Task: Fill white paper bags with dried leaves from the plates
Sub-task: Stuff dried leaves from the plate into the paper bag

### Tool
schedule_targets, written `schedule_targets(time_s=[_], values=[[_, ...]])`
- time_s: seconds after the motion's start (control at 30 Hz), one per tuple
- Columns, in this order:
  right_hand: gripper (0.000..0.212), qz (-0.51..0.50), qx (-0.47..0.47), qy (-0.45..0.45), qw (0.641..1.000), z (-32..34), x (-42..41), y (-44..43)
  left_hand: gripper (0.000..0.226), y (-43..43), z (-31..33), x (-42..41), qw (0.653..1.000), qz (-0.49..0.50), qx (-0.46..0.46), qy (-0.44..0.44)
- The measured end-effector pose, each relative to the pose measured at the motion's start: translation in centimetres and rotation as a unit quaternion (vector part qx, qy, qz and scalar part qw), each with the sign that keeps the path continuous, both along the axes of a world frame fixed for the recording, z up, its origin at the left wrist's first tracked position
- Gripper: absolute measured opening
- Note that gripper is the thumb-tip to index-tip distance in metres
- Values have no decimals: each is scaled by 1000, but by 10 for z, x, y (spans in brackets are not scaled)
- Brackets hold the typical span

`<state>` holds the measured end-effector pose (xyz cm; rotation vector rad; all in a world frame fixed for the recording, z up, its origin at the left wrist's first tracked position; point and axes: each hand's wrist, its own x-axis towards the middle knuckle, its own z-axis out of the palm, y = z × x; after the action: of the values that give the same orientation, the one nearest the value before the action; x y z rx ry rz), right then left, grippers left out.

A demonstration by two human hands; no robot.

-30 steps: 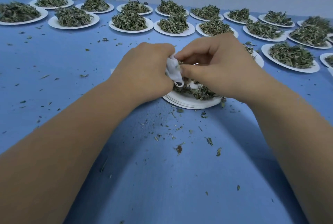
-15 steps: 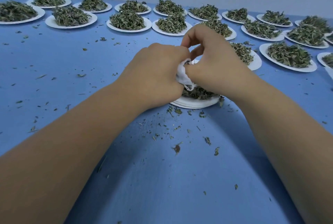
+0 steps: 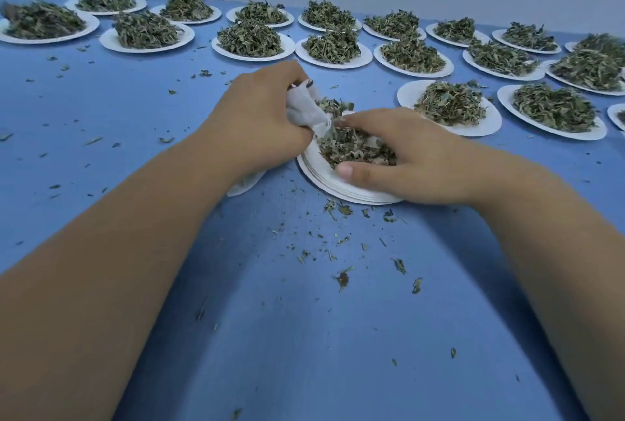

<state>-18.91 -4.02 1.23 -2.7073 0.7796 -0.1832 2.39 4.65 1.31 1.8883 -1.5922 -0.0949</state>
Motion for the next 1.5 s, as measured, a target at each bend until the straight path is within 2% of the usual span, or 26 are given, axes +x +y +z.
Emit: schedule_targets(time_s=[0.07,0.17,0.2,0.33,0.4,0.5,0.6,0.7,0.77,0.83,0.93,1.13,1.23,1.33,1.4,1.5], values=[[70,11,-10,-8,1000,-6,10,4,34,-1,0,3,1000,4,17,11],[41,-17,-38,-51,998,-7,18,5,28,-2,0,7,998,14,60,-2],[37,-28,-50,-68,996,-7,18,4,26,-2,0,8,997,18,72,-5],[46,-52,-38,-126,990,-8,16,5,21,-2,2,11,997,22,78,0],[52,-43,-27,-83,995,-10,19,6,17,-1,2,9,998,15,67,4],[41,-21,-62,-38,997,-10,25,5,15,0,2,8,998,8,66,-7],[32,-32,-47,-98,994,-9,25,7,8,1,2,9,997,2,64,-36],[23,-47,-54,-116,991,-6,20,5,23,3,1,8,997,-7,44,-65],[17,-84,-48,-139,986,1,14,1,26,3,1,7,996,-11,39,-83],[14,-110,-33,-171,979,7,9,-2,19,3,1,6,994,-12,43,-98],[19,-98,10,-210,973,13,9,1,15,2,2,3,992,-12,38,-120],[12,-29,48,-186,981,16,21,13,21,5,2,-9,990,-71,15,-118],[24,-66,82,-241,965,15,23,11,22,5,1,-14,988,-80,4,-129],[11,-58,86,-269,957,14,25,14,24,5,0,-17,988,-72,2,-135],[3,-68,128,-278,949,13,26,15,25,5,1,-17,989,-60,0,-133],[9,-91,189,-266,941,11,27,12,22,4,0,-17,990,-47,8,-133]])
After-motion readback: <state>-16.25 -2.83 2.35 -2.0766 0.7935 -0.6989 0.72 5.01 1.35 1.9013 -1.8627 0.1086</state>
